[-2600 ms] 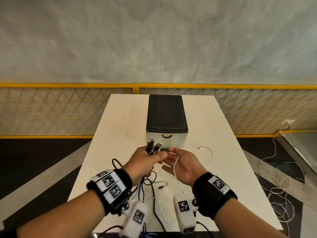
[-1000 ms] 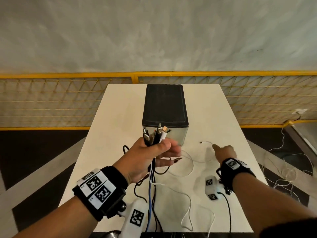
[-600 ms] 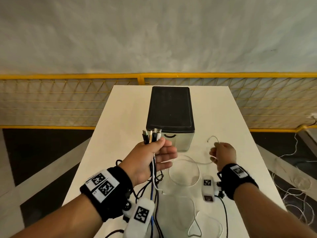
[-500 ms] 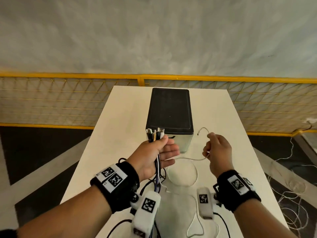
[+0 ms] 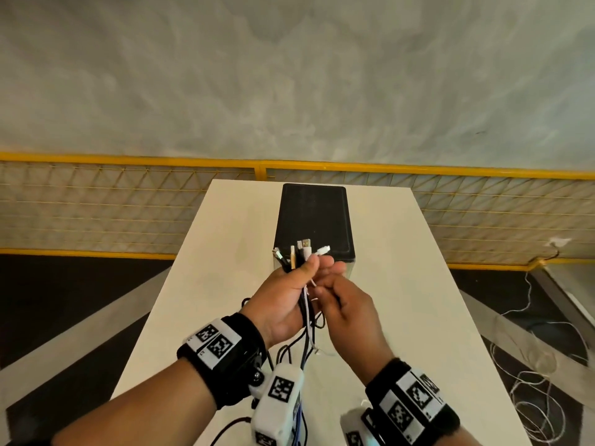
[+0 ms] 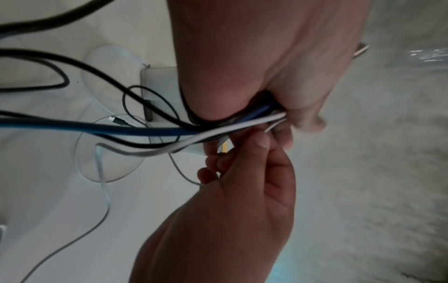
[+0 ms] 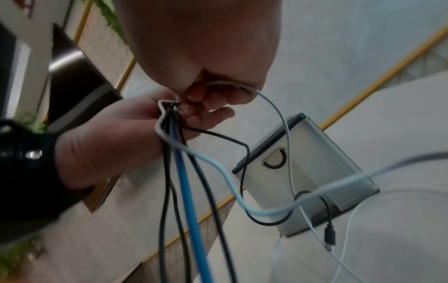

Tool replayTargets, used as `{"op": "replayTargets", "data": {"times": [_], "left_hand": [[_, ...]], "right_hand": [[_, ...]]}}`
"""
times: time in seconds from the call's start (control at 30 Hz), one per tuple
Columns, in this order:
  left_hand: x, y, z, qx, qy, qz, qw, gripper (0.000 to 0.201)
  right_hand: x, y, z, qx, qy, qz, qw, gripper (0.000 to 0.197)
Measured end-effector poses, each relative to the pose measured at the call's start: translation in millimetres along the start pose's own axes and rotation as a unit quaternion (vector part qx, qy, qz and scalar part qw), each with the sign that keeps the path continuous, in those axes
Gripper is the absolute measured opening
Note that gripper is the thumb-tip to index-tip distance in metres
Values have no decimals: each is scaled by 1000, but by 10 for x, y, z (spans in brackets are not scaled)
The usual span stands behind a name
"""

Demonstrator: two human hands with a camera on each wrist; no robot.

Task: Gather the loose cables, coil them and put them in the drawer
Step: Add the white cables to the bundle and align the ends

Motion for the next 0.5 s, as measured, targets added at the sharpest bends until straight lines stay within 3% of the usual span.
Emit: {"op": "replayTargets", "data": {"times": [0.1,0.17,0.23,0.27,0.33,0.37,0.43,0.5], "left_hand": [[14,51,-62,-10,-4,-3,1000,20],[48,100,-86,-29,8,-19,999,22],[95,151,-117,-58,23,-30,998,22],[120,168,-135,-71,28,-33,997,23],[144,182,-190,-81,28,-36,996,24],[146,173,-219,-78,25,-28,996,24],[137,143,-274,-68,21,-5,997,24],[145,142,-339,-65,16,10,998,22]], "right_hand": [[16,-60,5,49,6,-37,998,13],[67,-80,-10,40,46,-47,997,11],[107,-8,-55,-99,59,0,993,17],[90,33,-75,-207,20,62,976,28],[-23,58,-129,-384,-116,203,893,51],[-82,54,-142,-429,-172,257,849,55],[-160,43,-109,-473,-211,337,787,42],[-206,3,-52,-506,-191,422,728,21]]}}
Point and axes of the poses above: each hand's wrist, its own z-axis towards the middle knuckle, its own x-axis out of the back of the hand, y = z × x, the point moved 2 cm from there along z, towards the middle knuckle, and after that the axes turned 11 degrees about -z, right-handed, at the moved point
